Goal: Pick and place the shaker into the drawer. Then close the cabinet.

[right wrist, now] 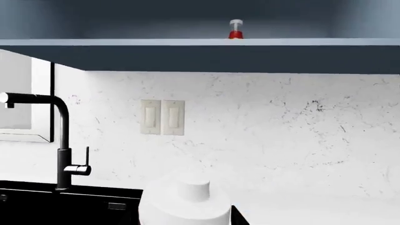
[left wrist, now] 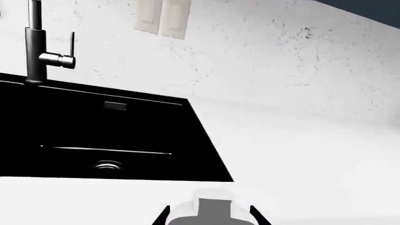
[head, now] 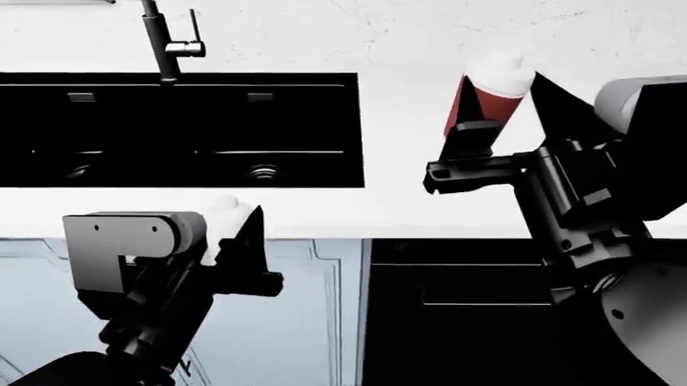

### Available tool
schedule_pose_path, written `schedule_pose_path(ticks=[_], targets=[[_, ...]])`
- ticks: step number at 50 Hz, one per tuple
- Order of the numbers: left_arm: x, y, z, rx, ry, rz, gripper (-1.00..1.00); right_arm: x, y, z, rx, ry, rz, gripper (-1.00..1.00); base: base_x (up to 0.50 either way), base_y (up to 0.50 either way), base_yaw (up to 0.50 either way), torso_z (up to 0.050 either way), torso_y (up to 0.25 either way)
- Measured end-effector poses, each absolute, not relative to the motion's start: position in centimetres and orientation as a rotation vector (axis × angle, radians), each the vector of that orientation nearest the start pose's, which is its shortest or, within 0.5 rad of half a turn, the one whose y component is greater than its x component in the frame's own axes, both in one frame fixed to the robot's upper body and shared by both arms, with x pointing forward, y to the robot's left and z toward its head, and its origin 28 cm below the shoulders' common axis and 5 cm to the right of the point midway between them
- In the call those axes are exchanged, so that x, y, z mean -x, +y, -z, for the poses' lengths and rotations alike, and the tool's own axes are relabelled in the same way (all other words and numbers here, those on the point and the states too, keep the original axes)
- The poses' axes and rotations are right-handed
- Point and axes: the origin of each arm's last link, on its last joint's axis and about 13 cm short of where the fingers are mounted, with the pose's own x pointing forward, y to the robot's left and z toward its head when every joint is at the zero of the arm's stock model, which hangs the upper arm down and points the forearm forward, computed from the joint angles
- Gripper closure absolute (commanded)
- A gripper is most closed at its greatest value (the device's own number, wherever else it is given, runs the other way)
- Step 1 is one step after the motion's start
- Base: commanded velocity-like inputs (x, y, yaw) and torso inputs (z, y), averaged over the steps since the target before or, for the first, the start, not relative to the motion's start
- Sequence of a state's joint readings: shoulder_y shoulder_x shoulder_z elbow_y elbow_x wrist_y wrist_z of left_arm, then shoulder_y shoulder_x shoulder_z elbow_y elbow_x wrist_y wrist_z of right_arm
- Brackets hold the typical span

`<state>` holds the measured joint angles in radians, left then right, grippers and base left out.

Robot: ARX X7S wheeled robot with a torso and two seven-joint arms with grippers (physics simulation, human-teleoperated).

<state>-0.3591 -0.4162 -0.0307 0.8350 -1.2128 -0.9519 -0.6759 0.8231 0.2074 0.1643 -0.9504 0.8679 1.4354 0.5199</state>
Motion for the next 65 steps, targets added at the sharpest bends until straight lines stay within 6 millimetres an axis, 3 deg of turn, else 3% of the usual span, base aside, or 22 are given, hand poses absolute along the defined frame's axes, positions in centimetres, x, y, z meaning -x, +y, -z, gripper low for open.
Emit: schedule_pose_path(ticks=[37,65], targets=[[-18.1,20.7,-18.3,0.205,0.045,0.242,1.00,-21.1,-9.2,-25.7,-0.007,-0.273,-0.120,1.00,-0.10,0.50,0.00,0.000,0.000],[-18.0,20.6,-18.8,0.198,0.059,0.251,1.00,-21.2,-9.1,-25.1,-0.020,-0.228,-0.115,1.00,-0.17,0.50,0.00,0.000,0.000]])
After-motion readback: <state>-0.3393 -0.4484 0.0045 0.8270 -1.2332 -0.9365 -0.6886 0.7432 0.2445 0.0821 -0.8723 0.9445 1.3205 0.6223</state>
